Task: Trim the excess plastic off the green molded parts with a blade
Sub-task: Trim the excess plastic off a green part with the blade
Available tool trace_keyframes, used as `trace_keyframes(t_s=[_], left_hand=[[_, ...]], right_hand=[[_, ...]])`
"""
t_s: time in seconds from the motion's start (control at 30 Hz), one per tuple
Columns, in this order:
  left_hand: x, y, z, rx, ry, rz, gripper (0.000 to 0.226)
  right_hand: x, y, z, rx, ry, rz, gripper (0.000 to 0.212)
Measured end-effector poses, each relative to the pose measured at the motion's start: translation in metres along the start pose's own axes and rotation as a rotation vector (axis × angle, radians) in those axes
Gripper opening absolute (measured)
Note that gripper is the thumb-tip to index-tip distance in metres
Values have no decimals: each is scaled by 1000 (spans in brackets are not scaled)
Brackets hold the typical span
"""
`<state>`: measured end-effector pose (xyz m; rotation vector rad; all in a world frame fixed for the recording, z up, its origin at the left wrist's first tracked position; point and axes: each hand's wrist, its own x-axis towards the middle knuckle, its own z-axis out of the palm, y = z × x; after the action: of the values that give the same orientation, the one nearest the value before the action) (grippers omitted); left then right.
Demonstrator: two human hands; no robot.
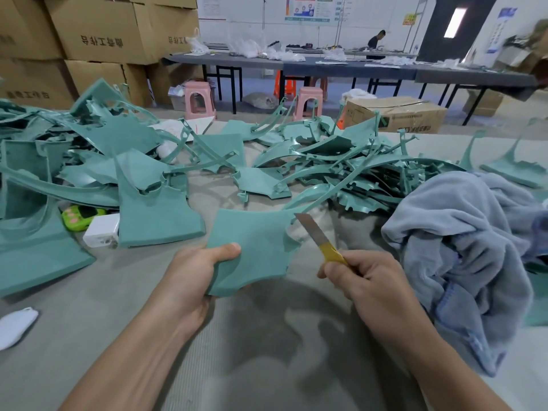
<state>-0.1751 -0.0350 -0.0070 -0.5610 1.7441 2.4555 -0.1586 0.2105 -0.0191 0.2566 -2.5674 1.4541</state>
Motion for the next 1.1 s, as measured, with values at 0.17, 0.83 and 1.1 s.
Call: trace_keyframes(t_s=[0.17, 0.83, 1.1], left_hand=[[-1, -1, 1, -53, -17, -24, 17], [-1, -9, 16, -131, 25, -58, 31], [-4, -12, 15, -102, 6, -67, 34]], right_hand=[[-1, -4, 5, -159, -46, -26, 27], [-5, -8, 32, -218, 64, -69, 32], [-10, -18, 38, -272, -58, -162, 27]])
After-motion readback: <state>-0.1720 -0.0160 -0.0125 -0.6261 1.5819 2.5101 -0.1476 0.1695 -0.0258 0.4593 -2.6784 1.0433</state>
